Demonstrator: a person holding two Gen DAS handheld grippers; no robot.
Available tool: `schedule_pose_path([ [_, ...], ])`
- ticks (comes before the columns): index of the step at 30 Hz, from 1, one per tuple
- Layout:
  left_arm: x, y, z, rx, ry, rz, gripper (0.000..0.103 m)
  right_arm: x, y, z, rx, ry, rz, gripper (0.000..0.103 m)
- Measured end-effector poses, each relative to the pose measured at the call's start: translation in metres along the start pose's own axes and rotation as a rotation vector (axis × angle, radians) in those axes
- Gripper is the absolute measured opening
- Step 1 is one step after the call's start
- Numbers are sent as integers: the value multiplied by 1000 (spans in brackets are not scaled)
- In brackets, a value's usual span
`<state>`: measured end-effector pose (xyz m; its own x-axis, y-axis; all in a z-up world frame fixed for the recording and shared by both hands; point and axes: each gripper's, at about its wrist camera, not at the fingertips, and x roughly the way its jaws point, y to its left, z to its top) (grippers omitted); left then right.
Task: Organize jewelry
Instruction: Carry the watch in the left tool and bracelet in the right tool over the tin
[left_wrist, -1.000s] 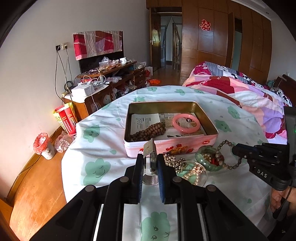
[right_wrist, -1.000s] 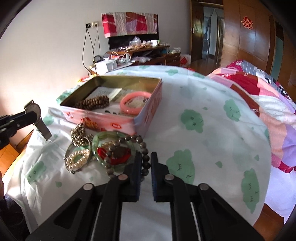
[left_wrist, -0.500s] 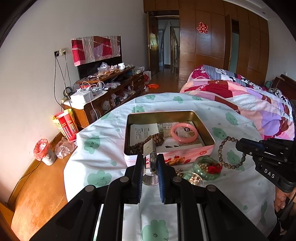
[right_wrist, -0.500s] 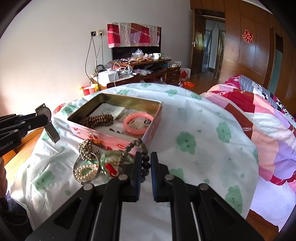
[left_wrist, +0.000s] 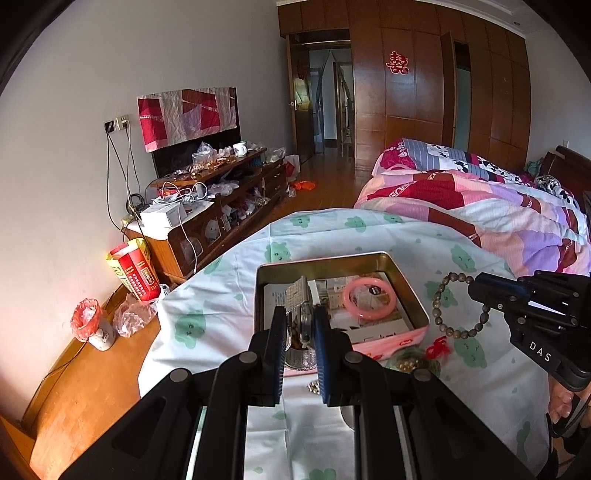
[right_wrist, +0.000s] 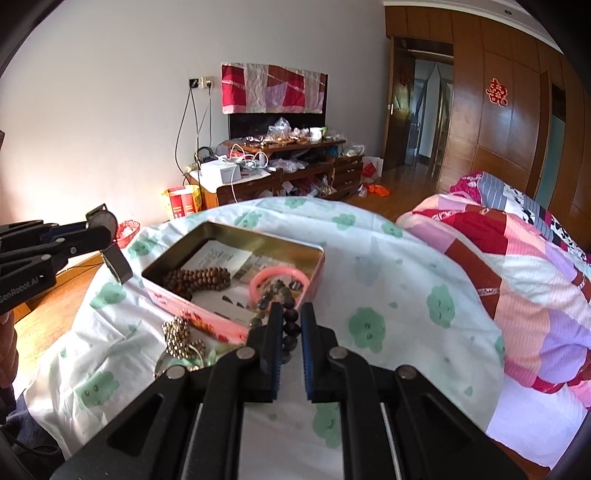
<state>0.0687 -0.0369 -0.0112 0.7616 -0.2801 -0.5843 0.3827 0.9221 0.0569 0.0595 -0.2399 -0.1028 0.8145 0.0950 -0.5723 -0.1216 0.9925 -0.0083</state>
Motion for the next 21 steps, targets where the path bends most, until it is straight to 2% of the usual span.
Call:
schedule_pose_path([
  [21, 22, -10, 31, 65, -12, 16, 14, 1, 6, 32, -35, -54, 4, 12],
])
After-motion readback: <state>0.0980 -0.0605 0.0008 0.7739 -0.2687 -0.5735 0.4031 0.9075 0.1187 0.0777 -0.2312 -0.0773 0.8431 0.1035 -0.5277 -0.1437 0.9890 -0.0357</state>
